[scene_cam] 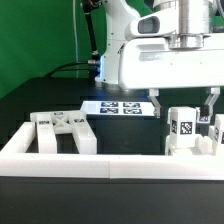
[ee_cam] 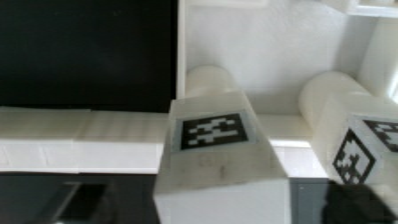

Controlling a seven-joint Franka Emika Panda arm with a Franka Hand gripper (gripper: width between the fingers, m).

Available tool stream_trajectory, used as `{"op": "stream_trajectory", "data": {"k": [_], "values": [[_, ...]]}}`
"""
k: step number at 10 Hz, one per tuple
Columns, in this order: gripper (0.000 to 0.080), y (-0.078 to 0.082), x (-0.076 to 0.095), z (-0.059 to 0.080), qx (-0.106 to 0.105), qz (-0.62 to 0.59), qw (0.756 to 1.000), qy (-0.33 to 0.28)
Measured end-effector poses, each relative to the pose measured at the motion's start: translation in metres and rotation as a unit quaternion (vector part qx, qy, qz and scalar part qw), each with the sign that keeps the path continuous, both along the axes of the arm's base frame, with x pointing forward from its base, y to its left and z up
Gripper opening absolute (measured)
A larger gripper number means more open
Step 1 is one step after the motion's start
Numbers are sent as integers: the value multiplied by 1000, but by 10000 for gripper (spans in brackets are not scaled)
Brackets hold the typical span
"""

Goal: Assemble chair

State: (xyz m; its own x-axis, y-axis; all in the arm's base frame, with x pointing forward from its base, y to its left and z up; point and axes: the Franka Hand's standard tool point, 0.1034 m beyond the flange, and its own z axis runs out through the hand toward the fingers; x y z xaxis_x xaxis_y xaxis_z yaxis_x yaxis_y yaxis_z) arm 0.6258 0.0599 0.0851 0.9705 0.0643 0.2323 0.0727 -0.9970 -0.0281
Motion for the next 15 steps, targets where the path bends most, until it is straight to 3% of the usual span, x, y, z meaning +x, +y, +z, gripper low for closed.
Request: {"op": "stream_trajectory", "data": {"k": [1,2,3,5,8,10,12,13,14,15], "values": [[533,0,0,0,0,0,1000,0],[350,0,0,0,0,0,1000,0],[288,0,0,0,0,-1,1000,0],[289,0,0,-1,6,-27,1000,1],[289,-2,0,-1,43,-179,983,7],[291,-3,0,-2,71,-282,957,12],[291,-2,-1,-2,97,-405,909,17],[291,-1,-1,-3,111,-473,874,26],[291,-1,-1,-3,113,-488,865,30],[291,-2,-1,-3,122,-526,841,32]]}}
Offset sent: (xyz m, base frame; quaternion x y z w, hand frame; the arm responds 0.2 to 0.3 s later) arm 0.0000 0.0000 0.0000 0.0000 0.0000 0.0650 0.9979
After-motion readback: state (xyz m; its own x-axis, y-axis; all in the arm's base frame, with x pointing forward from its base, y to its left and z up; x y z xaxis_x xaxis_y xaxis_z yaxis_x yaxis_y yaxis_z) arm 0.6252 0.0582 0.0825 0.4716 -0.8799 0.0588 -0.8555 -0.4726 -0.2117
